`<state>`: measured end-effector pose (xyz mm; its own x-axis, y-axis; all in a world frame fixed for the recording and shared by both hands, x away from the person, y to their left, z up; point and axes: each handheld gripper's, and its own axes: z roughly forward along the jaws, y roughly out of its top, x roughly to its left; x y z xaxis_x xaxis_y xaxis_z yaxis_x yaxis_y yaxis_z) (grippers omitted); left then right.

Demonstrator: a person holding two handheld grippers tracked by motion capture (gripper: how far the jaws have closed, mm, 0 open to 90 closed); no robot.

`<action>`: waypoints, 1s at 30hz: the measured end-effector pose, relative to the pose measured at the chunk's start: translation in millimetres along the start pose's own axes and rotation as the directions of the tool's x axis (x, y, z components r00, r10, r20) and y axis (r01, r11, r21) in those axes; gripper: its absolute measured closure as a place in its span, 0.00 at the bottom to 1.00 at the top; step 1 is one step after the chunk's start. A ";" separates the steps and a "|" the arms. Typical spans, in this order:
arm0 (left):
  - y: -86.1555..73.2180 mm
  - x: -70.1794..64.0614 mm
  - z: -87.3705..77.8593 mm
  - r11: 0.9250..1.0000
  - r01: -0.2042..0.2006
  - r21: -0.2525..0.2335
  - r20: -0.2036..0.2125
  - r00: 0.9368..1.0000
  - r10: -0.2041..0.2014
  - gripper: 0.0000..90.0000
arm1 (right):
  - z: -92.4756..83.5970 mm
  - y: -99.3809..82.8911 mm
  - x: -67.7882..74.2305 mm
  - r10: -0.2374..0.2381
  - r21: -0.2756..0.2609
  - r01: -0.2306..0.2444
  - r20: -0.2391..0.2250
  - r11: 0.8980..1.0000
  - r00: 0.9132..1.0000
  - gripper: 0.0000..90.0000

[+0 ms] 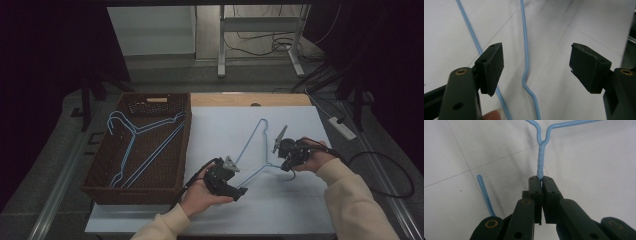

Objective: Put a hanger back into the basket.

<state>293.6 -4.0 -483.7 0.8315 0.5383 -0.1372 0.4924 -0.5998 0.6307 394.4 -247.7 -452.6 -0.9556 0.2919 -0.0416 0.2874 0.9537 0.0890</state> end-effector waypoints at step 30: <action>24.3 8.9 58.1 0.995 -0.027 0.101 -0.044 0.999 0.032 0.90 | -6.0 -1.9 2.5 0.015 -0.020 -0.015 0.006 1.000 1.000 0.97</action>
<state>327.9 -48.2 -514.0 0.8347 0.5444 -0.0832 0.4928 -0.6710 0.5540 391.1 -249.2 -446.9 -0.9507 0.3065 -0.0466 0.3001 0.9476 0.1097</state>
